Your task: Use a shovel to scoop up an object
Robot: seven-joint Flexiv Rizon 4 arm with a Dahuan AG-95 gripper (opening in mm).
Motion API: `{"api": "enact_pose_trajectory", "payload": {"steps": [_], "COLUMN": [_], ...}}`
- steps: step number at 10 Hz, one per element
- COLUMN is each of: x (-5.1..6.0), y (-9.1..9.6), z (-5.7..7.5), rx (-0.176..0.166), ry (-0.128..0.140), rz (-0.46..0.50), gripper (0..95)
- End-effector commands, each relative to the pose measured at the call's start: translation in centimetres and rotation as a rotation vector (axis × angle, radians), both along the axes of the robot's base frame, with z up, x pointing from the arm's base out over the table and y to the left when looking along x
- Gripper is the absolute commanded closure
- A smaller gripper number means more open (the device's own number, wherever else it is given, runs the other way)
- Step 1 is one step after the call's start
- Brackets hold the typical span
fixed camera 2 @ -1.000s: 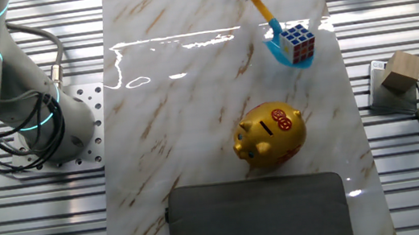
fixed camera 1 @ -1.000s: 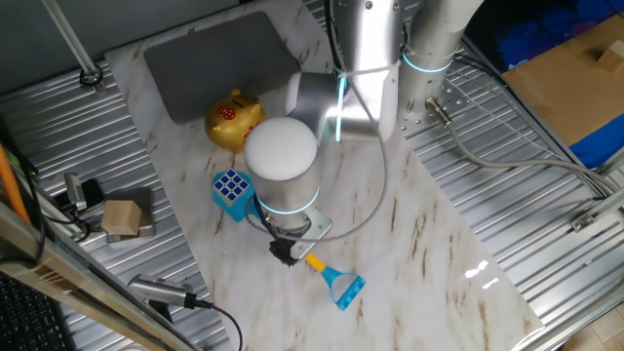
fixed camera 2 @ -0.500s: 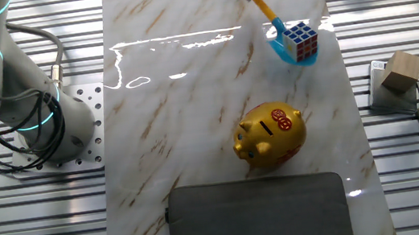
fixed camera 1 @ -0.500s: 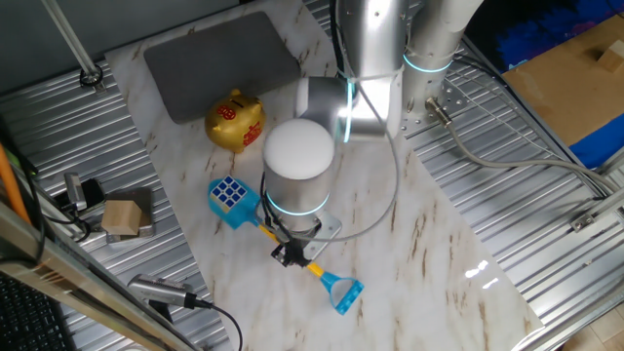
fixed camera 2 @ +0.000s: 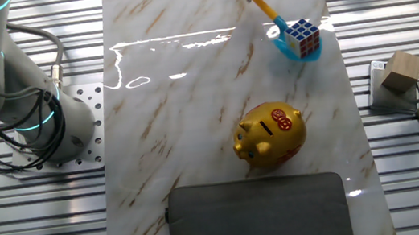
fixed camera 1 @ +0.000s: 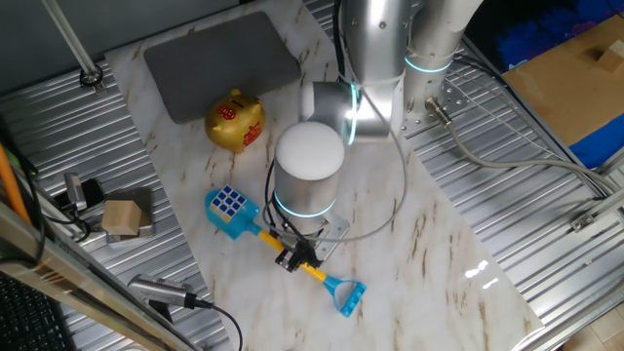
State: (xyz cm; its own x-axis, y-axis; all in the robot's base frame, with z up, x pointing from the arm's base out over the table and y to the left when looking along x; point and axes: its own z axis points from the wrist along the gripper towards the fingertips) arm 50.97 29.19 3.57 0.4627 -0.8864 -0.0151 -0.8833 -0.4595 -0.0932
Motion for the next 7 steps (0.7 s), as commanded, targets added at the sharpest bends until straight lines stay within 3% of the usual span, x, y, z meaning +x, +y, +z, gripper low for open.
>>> {"api": "enact_pose_trajectory", "payload": {"steps": [1, 4, 7], "x": [0.0, 0.1, 0.4], "y": [0.4, 0.6, 1.0], "z": [-0.6, -1.3, -1.9], "rx": [0.022, 0.056, 0.061], "ry": [-0.001, -0.008, -0.011], "rz": [0.041, 0.113, 0.171], "gripper": [95.0, 95.0, 95.0]}}
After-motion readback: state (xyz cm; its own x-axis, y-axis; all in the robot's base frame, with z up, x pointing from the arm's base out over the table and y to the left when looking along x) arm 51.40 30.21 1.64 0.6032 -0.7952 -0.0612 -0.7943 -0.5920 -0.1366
